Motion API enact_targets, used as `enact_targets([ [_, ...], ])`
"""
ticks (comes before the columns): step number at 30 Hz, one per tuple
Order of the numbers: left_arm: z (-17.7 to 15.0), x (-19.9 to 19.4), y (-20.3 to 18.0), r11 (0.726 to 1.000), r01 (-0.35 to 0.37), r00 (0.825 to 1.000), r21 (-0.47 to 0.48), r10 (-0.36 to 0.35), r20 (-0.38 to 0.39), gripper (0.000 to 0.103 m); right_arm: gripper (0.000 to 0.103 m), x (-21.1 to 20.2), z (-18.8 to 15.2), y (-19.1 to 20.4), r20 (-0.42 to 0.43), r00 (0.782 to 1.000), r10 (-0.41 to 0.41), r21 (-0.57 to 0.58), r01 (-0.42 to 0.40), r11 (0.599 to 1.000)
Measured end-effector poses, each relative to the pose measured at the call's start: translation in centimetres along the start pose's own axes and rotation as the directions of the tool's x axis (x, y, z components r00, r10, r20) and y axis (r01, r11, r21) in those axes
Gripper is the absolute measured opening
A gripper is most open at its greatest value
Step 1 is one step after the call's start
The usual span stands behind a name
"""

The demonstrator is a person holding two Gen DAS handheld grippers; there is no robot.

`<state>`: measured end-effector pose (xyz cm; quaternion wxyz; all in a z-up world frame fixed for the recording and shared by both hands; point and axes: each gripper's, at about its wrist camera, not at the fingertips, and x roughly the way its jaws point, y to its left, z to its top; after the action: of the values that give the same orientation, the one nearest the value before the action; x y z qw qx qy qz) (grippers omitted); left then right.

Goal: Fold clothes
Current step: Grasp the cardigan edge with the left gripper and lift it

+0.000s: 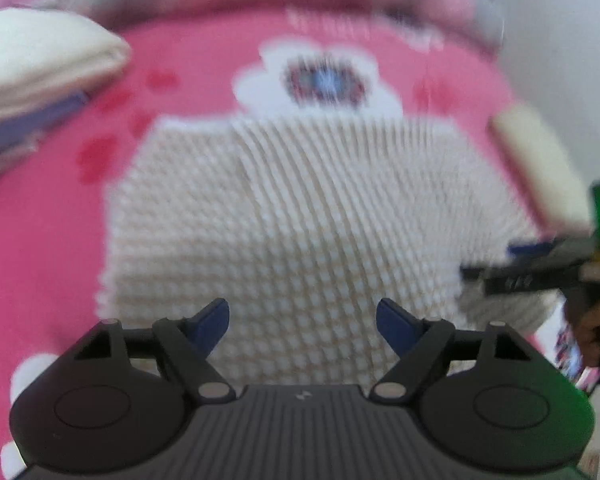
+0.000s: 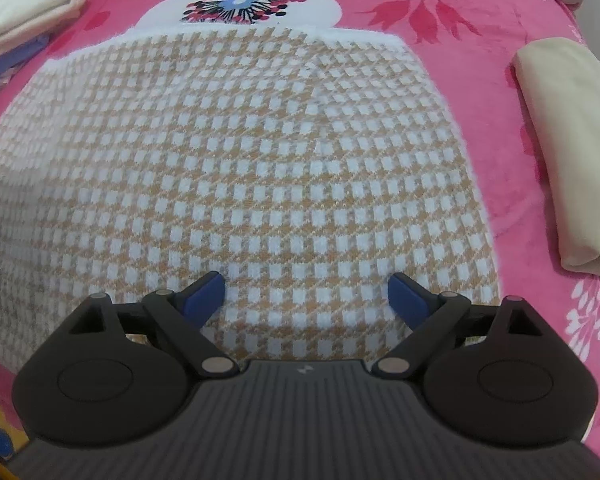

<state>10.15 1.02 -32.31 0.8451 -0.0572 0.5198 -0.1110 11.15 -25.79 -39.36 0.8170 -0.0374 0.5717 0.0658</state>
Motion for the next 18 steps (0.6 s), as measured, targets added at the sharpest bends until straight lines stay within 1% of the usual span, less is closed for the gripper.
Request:
enact_targets([
  [2,-0.5,-1.2,2.2,0.998,-0.042,0.998,-0.057,0.044,0.046,0.082,0.092,0.1,0.1,0.0,-0.006,1.000,-0.001,0.004,0.001,1.000],
  [3,-0.8,-1.2,3.3,0.994,-0.072,0.996,-0.085,0.076,0.045,0.082,0.092,0.1,0.2,0.0,-0.008,1.000,0.000,0.004,0.000,1.000],
  [5,-1.1,-0.3,5.5,0.986,-0.115,0.993,-0.121,0.115,-0.012,0.082,0.094,0.3,0.3,0.0,-0.015,1.000,0.002,0.006,-0.002,1.000],
  [6,-1.3,0.4,6.5,0.984,-0.118,0.992,-0.134,0.113,-0.048,0.082,0.095,0.3,0.4,0.0,-0.020,1.000,0.003,0.007,-0.003,1.000],
  [9,-1.6,2.4,8.6,0.979,-0.078,0.993,-0.189,0.058,-0.107,0.080,0.098,0.6,0.6,0.2,-0.031,1.000,0.002,0.005,-0.002,1.000],
  [10,-1.7,2.7,9.1,0.976,-0.048,0.994,-0.211,0.026,-0.109,0.080,0.099,0.6,0.7,0.3,-0.034,0.999,0.001,0.004,-0.001,1.000],
  [12,-1.8,3.4,9.8,0.968,0.038,0.994,-0.246,-0.063,-0.092,0.080,0.099,0.6,0.8,0.3,-0.038,0.999,0.000,0.004,0.000,1.000],
  [13,-1.9,3.9,10.2,0.960,0.079,0.991,-0.270,-0.105,-0.084,0.079,0.099,0.6,0.8,0.3,-0.039,0.999,0.000,0.005,0.000,1.000],
  [14,-2.0,4.5,10.6,0.950,0.108,0.988,-0.292,-0.136,-0.078,0.076,0.099,0.6,0.9,0.2,-0.040,0.999,0.001,0.003,-0.001,1.000],
  [16,-2.4,5.9,11.1,0.937,0.131,0.983,-0.324,-0.164,-0.077,0.071,0.099,0.7,1.1,0.2,-0.041,0.999,0.003,0.001,-0.003,1.000],
  [18,-2.5,6.8,11.2,0.933,0.148,0.981,-0.328,-0.180,-0.068,0.072,0.099,0.7,1.0,0.2,-0.041,0.999,0.001,0.005,-0.001,1.000],
])
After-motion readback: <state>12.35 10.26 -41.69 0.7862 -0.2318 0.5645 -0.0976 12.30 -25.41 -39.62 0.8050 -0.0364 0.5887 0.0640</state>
